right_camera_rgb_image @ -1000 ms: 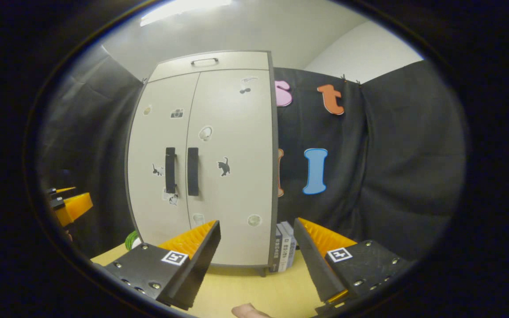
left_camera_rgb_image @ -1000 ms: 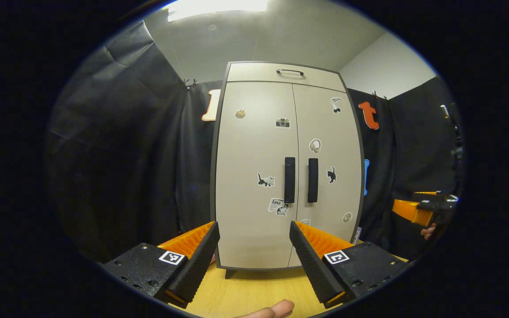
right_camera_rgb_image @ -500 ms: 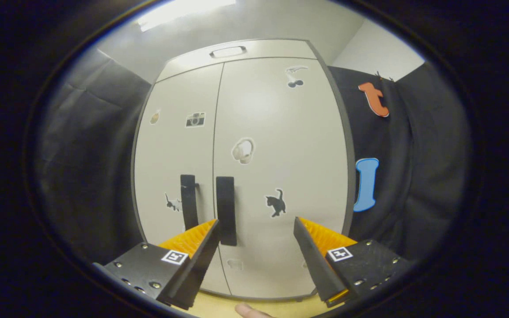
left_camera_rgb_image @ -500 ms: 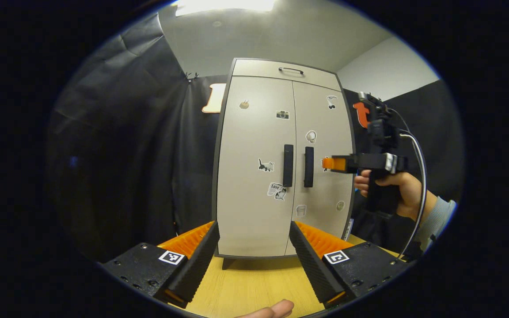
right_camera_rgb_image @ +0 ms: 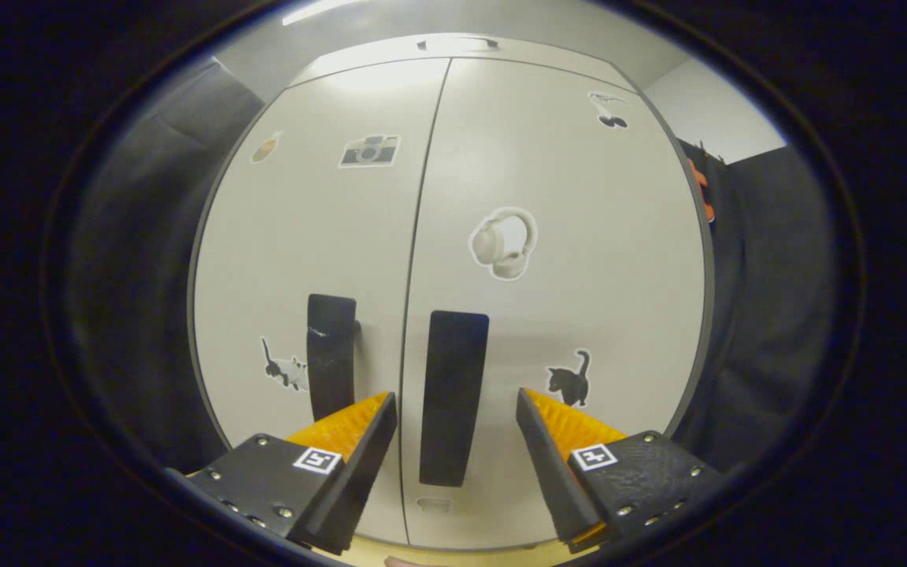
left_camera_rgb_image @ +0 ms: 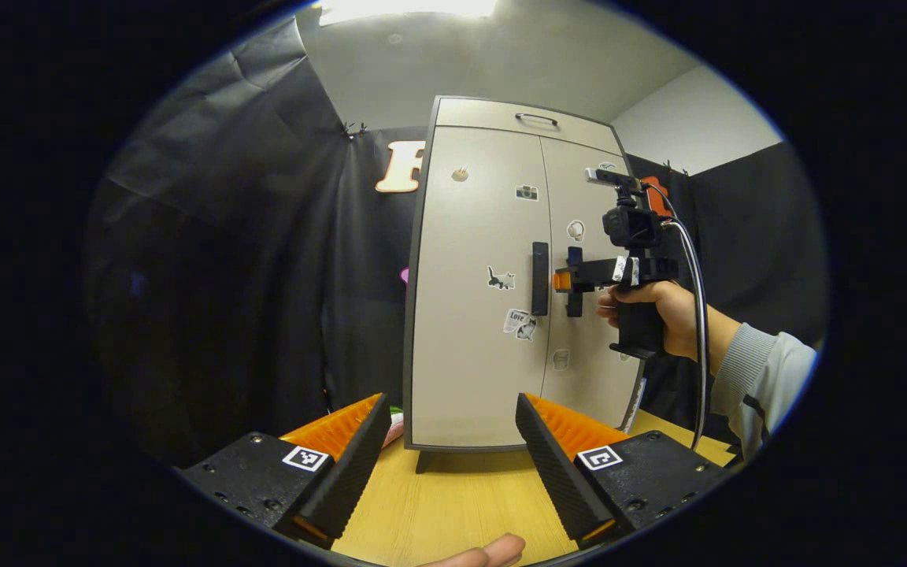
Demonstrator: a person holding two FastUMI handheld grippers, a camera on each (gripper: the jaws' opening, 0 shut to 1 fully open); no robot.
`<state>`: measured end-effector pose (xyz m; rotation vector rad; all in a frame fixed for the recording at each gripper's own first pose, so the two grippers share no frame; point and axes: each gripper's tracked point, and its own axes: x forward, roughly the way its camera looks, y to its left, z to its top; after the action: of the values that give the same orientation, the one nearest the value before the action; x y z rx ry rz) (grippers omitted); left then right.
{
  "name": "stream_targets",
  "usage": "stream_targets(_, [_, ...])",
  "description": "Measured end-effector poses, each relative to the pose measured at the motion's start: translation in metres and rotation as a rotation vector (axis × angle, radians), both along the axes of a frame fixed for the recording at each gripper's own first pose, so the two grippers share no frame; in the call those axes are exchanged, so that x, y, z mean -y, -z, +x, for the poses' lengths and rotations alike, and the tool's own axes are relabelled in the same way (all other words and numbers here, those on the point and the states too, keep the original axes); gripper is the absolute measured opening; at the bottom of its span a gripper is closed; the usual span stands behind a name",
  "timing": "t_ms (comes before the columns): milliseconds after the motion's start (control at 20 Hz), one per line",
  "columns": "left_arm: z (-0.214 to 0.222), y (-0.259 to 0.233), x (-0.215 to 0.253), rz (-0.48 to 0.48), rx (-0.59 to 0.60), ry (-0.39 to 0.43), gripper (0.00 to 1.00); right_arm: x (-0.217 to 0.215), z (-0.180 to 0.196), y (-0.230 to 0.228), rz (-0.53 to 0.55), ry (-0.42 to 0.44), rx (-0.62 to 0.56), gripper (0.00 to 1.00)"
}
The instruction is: Open the right door of the double-door shoe cabinet with the right hand, and open the left door with the left hand.
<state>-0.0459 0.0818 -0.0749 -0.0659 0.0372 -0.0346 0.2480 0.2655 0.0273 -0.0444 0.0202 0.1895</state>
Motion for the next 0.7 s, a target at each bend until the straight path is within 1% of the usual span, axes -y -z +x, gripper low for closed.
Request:
stream_targets(50, [-0.002,-0.001,-0.002,0.003,0.004,0.003,0.99,0.003,-0.006,-0.005,0.019,0.008,0.001,0.71])
stream_targets(100, [-0.003,-0.001,-0.003,0.004,0.007,0.003,0.99,-0.006,0.004,0.005,0.042,0.004,-0.028,0.50])
stream_targets(150, [-0.004,-0.002,-0.004,0.003,0.010,0.004,0.99,-0.006,0.000,-0.002,0.047,0.016,-0.013,0.30])
stream_targets(200, [-0.005,-0.001,-0.003,0.000,0.009,0.007,0.99,-0.005,0.005,0.002,0.026,0.023,-0.018,0.31])
stream_targets(250, [-0.006,0.000,-0.002,-0.002,0.004,0.011,0.99,-0.004,0.002,0.002,0.003,0.026,-0.023,0.35])
stream_targets(300, [-0.007,0.002,-0.001,-0.004,0.000,0.015,0.99,-0.004,0.006,0.004,0.018,0.027,-0.034,0.31])
stream_targets(350, [-0.008,0.001,-0.001,-0.004,0.000,0.017,0.99,-0.003,0.005,0.006,0.043,0.028,-0.058,0.24])
stream_targets(400, [-0.008,0.002,-0.001,0.000,-0.004,0.014,0.99,-0.004,0.002,0.004,0.052,0.024,-0.072,0.24])
stream_targets(450, [-0.008,0.002,-0.003,0.008,-0.009,0.008,0.99,-0.002,0.002,0.004,0.040,0.014,-0.072,0.14])
stream_targets(700, [-0.009,-0.005,-0.008,0.022,0.003,-0.031,0.99,0.000,-0.013,-0.001,0.066,-0.083,-0.072,0.15])
